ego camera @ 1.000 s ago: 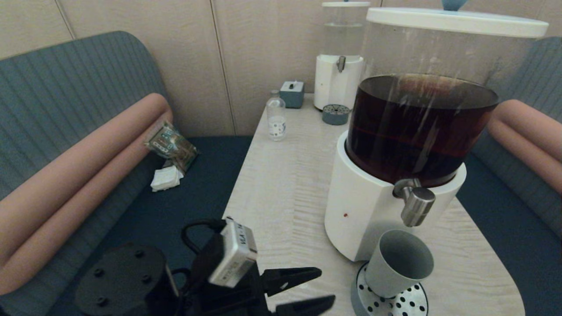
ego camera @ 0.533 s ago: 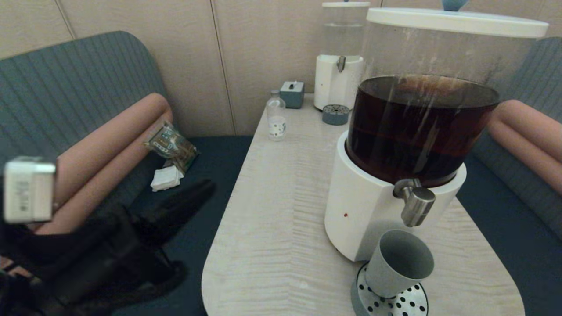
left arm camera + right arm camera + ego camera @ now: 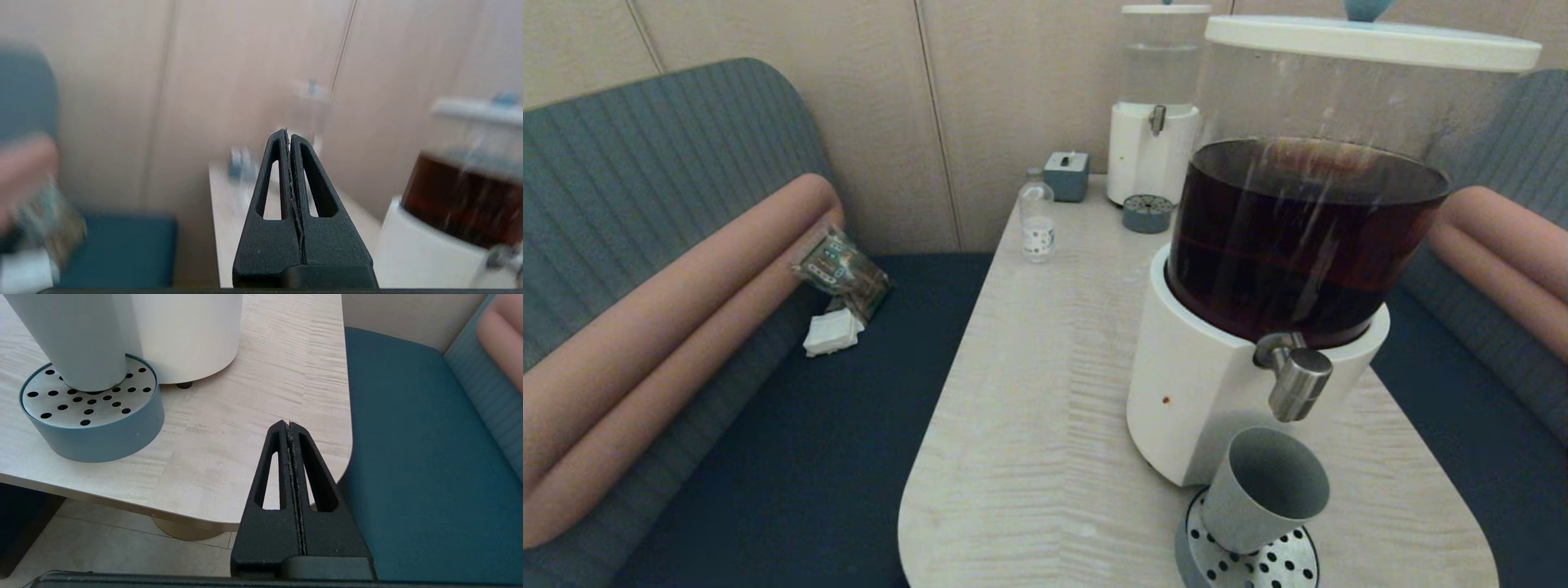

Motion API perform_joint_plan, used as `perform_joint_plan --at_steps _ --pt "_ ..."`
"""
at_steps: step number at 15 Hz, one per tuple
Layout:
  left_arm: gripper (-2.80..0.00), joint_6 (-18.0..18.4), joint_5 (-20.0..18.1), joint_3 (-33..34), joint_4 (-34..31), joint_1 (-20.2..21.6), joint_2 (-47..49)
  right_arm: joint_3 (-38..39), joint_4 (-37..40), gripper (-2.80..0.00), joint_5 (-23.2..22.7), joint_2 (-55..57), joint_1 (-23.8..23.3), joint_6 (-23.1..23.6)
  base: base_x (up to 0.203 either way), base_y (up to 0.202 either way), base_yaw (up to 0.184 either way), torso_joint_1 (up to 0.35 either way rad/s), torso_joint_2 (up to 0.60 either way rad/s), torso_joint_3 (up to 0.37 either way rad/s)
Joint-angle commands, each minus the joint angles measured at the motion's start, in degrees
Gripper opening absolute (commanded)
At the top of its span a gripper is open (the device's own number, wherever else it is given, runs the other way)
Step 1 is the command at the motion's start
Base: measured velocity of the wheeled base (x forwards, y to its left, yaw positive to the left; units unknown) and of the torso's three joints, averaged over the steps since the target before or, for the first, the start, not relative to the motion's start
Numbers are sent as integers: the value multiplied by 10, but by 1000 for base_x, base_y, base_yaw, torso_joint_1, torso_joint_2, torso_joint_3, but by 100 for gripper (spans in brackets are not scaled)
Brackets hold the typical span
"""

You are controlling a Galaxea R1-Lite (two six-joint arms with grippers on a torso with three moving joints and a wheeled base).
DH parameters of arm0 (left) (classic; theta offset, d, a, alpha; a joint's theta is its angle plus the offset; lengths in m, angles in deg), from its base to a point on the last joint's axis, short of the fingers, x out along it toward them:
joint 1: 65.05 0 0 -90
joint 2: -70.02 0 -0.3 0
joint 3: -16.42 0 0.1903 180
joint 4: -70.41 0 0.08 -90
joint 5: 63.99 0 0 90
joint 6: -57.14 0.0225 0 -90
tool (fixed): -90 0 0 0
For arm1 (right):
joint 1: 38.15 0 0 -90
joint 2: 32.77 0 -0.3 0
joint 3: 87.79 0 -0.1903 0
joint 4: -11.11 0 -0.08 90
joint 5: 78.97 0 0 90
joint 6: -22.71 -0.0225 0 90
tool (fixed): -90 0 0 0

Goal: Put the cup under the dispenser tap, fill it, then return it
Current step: Turn on the faucet

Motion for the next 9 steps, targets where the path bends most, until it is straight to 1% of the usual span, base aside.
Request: perform_joint_plan --at_steps 1,3,5,6,7,8,9 --pt "-280 -1 -3 10 -1 19 -117 5 0 -280 0 -3 0 1 0 0 0 0 0 0" --pt "-280 0 -10 14 -38 27 -222 5 0 -280 0 -3 0 1 0 0 0 0 0 0" --pt "-280 2 -26 17 -91 51 -322 5 0 -280 0 -3 0 1 0 0 0 0 0 0" --pt "-280 9 -36 17 -104 61 -354 5 0 -280 0 -3 0 1 0 0 0 0 0 0" --pt "-280 17 -46 18 -101 71 -367 5 0 -280 0 -3 0 1 0 0 0 0 0 0" --pt "-280 31 -56 18 -84 78 -366 5 0 -280 0 -3 0 1 0 0 0 0 0 0" --pt "-280 33 -63 18 -88 77 -374 5 0 -280 0 -3 0 1 0 0 0 0 0 0"
